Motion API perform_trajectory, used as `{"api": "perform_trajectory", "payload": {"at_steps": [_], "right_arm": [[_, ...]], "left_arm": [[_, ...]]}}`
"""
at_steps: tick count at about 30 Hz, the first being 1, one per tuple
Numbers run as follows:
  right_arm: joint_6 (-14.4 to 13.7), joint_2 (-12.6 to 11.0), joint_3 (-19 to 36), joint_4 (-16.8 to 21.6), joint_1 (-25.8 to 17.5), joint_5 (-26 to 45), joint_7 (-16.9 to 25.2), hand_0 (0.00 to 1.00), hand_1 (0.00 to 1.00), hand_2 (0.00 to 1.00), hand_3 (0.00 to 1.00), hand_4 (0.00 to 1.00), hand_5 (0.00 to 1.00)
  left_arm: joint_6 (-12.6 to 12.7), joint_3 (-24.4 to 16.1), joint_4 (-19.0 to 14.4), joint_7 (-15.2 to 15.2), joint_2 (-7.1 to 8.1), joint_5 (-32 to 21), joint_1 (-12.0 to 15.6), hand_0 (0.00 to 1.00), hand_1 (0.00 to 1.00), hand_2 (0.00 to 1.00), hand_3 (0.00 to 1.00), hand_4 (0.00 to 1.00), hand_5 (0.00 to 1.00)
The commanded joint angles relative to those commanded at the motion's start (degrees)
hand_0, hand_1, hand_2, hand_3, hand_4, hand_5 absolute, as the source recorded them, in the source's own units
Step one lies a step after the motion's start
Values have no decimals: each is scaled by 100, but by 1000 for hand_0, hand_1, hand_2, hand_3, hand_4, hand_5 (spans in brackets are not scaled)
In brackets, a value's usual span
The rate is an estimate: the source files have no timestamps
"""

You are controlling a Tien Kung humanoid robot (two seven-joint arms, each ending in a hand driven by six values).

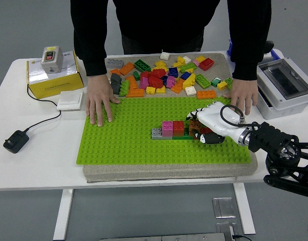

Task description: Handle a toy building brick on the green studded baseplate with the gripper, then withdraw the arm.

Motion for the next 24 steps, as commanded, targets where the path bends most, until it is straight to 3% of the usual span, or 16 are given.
{"api": "perform_trajectory", "payload": {"at_steps": [24], "right_arm": [[25, -6, -8, 15, -10, 44, 33, 124, 180, 750, 841, 545, 358]], "left_arm": [[40, 15, 0, -25, -11, 9, 38, 661, 635, 551, 610, 106, 698]]}}
